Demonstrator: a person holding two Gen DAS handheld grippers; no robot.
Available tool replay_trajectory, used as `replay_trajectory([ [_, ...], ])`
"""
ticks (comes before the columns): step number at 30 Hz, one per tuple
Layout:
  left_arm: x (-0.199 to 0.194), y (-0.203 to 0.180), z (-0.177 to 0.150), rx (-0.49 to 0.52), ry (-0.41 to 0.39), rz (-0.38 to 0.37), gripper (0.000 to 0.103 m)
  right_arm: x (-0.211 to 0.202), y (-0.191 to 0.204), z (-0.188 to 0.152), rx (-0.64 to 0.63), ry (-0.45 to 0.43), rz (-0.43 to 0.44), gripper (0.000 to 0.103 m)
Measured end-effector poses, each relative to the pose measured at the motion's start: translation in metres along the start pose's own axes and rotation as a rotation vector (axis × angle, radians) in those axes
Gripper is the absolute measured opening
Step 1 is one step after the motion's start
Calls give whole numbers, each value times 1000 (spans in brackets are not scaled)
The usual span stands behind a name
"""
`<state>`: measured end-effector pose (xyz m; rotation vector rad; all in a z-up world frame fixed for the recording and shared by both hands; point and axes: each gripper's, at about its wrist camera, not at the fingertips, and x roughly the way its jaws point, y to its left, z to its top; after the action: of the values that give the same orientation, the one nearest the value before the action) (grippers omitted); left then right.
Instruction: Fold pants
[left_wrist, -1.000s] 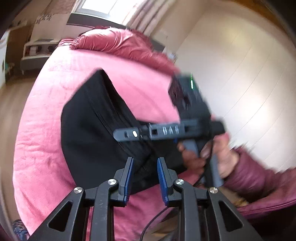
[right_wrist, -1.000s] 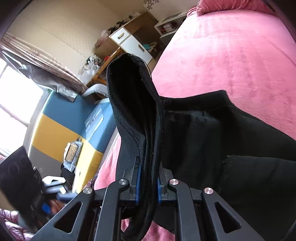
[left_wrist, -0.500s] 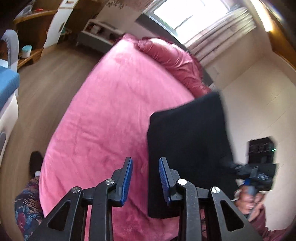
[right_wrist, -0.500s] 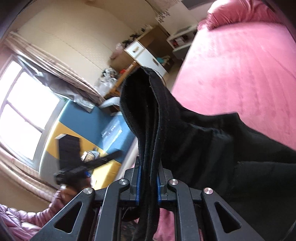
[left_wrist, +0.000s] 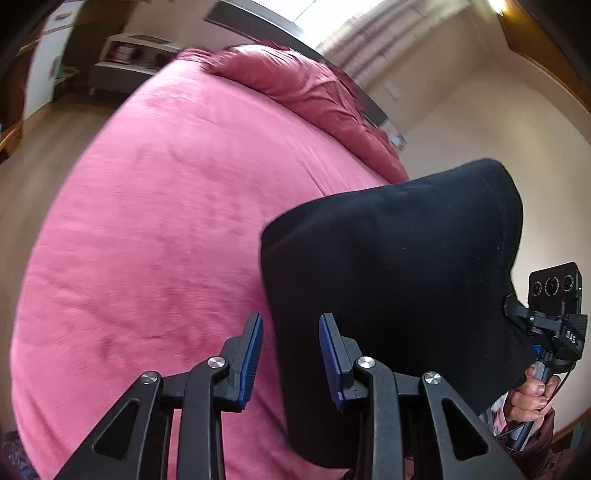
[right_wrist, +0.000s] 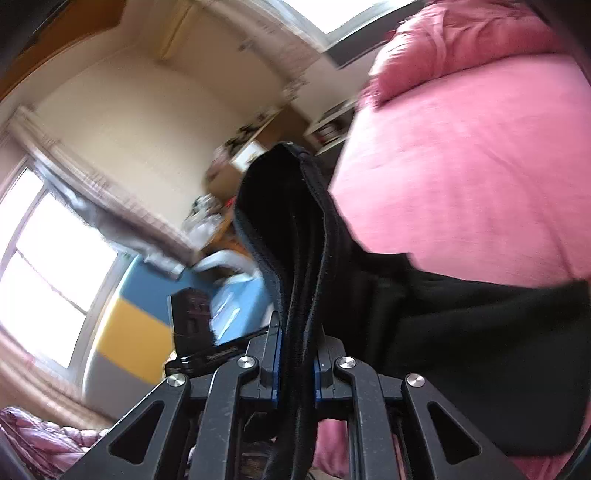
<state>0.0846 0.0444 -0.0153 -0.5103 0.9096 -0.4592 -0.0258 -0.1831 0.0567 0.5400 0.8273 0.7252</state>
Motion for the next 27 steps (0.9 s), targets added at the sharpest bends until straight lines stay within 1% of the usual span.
replay_trajectory([
  [3,24,-14,1,37,49,-13,32,-19,-27,-6,69,-37,-59,13],
  [7,55,-33,-5,81,116,-22,32,-37,-68,-19,150,-58,-138,13],
  [12,85,-53,-16,129,192,-29,32,-47,-136,-34,275,-53,-242,13],
  [18,115,-68,-31,177,266,-12,32,-58,-193,-51,355,-29,-324,13],
  [19,121,-69,-34,177,287,4,32,-57,-202,-54,370,-23,-332,13],
  [20,126,-70,-36,182,297,22,32,-54,-208,-58,383,-19,-332,14],
  [22,130,-75,-40,208,291,53,32,-54,-215,-63,399,-30,-327,14],
  [23,131,-77,-40,216,290,58,33,-57,-214,-62,412,-41,-329,18],
  [25,132,-77,-40,210,294,55,33,-65,-209,-64,413,-69,-339,21],
  [27,132,-75,-38,198,295,45,34,-81,-204,-67,406,-97,-364,30],
])
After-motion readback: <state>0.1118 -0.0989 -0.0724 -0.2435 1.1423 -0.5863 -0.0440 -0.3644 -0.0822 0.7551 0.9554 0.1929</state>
